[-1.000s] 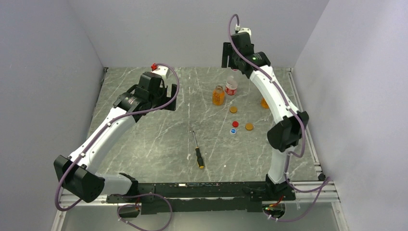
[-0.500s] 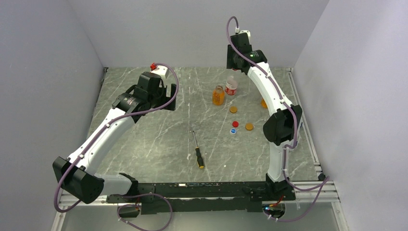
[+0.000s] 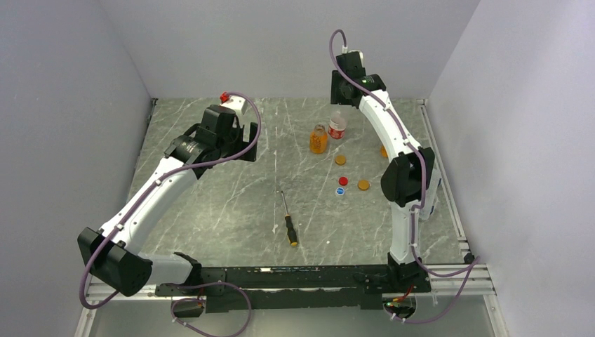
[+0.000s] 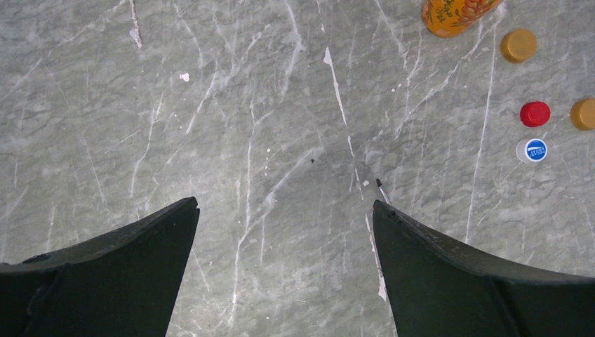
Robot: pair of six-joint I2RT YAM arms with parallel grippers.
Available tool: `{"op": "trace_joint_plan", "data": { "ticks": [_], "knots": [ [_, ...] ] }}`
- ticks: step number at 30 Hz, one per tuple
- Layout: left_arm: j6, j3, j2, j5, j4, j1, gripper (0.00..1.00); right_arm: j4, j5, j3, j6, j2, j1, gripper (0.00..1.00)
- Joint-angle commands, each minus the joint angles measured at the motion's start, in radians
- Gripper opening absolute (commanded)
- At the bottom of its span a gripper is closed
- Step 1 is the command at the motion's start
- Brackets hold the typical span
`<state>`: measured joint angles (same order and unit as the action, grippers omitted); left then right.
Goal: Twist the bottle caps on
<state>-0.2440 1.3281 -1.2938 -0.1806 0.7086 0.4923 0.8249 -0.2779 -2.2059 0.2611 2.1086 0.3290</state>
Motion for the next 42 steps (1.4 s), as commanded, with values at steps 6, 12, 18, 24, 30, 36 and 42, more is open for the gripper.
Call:
{"op": "trace_joint_plan", "data": {
  "ticks": [6, 12, 18, 24, 30, 36, 42],
  "knots": [
    [0.016, 0.015, -0.009, 0.003, -0.005, 0.001, 0.99, -0.041, 0.013, -0.068, -0.003, 0.022, -0.013, 0.46],
    [0.016, 0.019, -0.018, 0.001, -0.003, 0.000, 0.99, -0.041, 0.020, -0.078, -0.003, 0.028, -0.015, 0.44],
    [0.015, 0.020, -0.026, 0.002, -0.001, 0.000, 0.99, -0.036, 0.025, -0.074, 0.002, 0.034, -0.016, 0.37],
    [0.016, 0.023, -0.031, 0.022, -0.008, 0.001, 0.99, -0.021, 0.021, -0.079, 0.011, 0.033, -0.020, 0.26],
    [0.026, 0.035, -0.038, 0.089, -0.058, 0.002, 0.99, 0.013, -0.029, -0.100, 0.024, -0.005, -0.022, 0.09],
    [0.023, 0.020, -0.037, 0.168, -0.169, 0.001, 0.99, 0.048, -0.044, -0.103, 0.031, -0.067, -0.022, 0.02],
    [0.053, -0.066, -0.009, 0.290, -0.377, 0.010, 0.99, 0.125, -0.026, -0.074, 0.069, -0.156, -0.018, 0.00]
  ]
}}
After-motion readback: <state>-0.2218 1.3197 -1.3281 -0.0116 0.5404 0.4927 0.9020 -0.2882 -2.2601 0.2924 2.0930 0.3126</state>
